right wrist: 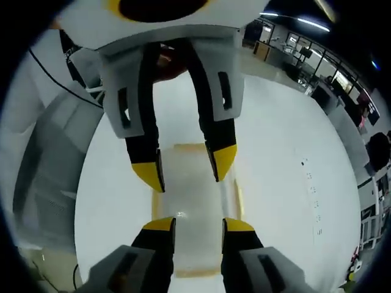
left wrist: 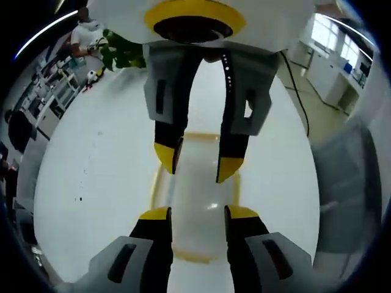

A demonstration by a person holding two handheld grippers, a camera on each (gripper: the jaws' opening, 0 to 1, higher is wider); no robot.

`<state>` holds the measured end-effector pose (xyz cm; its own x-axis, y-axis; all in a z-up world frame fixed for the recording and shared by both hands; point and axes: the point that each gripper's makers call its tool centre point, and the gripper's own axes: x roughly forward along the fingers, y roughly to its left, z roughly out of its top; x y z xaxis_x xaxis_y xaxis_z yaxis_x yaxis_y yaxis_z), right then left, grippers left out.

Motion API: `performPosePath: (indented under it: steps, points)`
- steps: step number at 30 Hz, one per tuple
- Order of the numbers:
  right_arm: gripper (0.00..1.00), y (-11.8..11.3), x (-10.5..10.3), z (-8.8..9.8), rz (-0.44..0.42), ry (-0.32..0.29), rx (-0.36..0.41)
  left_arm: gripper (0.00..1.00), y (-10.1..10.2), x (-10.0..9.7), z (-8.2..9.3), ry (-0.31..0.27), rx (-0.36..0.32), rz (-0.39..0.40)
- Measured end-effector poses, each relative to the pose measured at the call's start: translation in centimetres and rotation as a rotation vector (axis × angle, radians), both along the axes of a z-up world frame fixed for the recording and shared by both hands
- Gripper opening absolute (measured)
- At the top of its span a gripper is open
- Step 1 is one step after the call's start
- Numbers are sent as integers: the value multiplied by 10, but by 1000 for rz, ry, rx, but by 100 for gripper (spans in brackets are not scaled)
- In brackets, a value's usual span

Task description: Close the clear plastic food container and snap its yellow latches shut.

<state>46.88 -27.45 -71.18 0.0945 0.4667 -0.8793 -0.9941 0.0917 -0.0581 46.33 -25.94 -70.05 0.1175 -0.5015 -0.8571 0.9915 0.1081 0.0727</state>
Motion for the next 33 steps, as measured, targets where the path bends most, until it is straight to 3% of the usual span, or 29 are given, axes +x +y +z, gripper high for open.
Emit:
performPosePath:
  steps: [33]
  points:
    - [28,5,23,-5,-11,-19,-15,31,0,-5,0,20,-41,39]
